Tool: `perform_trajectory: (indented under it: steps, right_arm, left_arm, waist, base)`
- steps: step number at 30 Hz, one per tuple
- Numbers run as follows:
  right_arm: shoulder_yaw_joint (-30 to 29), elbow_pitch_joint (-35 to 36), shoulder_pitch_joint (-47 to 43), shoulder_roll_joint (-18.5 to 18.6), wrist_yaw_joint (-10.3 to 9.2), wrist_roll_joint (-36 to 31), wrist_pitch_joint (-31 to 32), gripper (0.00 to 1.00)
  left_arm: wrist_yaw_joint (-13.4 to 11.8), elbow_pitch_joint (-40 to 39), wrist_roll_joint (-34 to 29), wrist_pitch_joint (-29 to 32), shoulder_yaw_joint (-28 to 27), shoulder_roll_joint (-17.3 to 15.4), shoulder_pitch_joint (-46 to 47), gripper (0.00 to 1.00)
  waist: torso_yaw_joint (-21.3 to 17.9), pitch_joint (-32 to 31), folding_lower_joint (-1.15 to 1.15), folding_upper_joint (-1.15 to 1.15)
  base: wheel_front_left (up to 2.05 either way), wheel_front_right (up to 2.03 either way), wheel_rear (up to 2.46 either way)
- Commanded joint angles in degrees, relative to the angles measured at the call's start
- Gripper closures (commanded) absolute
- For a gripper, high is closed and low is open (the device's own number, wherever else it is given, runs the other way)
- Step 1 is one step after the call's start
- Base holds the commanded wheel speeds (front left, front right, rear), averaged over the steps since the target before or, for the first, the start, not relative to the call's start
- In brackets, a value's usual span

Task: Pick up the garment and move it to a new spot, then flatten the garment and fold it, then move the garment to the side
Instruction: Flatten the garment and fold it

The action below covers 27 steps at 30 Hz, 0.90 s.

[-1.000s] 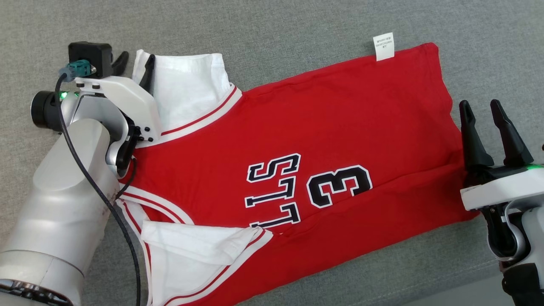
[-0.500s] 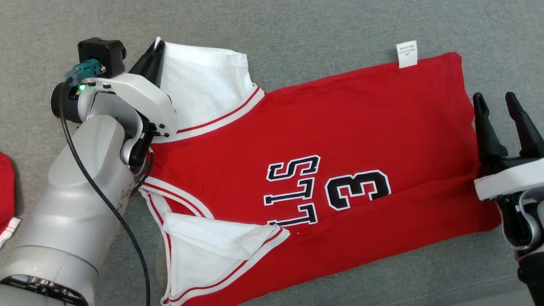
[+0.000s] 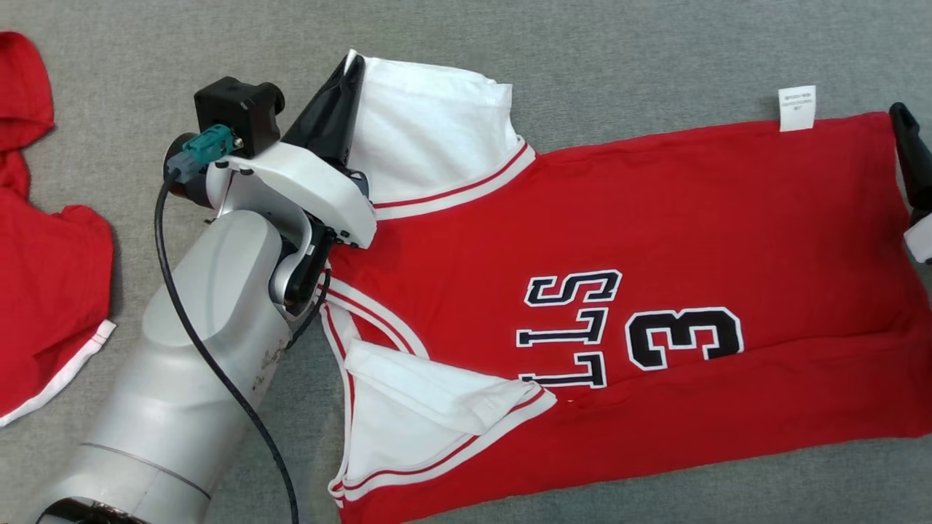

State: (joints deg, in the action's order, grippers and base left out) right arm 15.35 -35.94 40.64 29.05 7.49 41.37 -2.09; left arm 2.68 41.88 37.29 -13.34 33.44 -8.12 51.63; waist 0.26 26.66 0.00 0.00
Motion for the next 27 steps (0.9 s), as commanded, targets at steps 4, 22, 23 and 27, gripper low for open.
perform_trajectory:
  steps: [4,22,23,27]
  right_arm:
    - [3.09,-2.8,2.97,2.46,0.0,2.23,2.28,0.0]
    - [16.3,-8.62,7.22,5.24,-0.01,7.31,-0.32,1.0]
    - [16.98,-8.79,7.35,5.35,-0.01,7.47,-0.64,1.0]
    - [19.49,-9.38,7.94,5.81,-0.01,8.03,-2.73,1.0]
  left_arm:
    - [-0.75,-3.34,-0.4,0.71,0.62,-0.35,-1.5,1.0]
    - [-3.78,-12.24,0.08,3.88,1.55,-2.94,-5.6,1.0]
    - [-3.86,-12.54,0.09,3.99,1.57,-3.1,-5.65,1.0]
    - [-4.41,-13.89,0.05,4.26,1.78,-3.4,-6.46,1.0]
  waist:
    - [2.49,0.97,0.0,0.0]
    - [3.3,0.81,0.0,0.0]
    - [3.24,0.75,0.0,0.0]
    - [3.05,0.44,0.0,0.0]
  base:
    - [0.0,0.0,0.0]
    - [0.0,0.0,0.0]
    - [0.0,0.0,0.0]
    - [0.0,0.0,0.0]
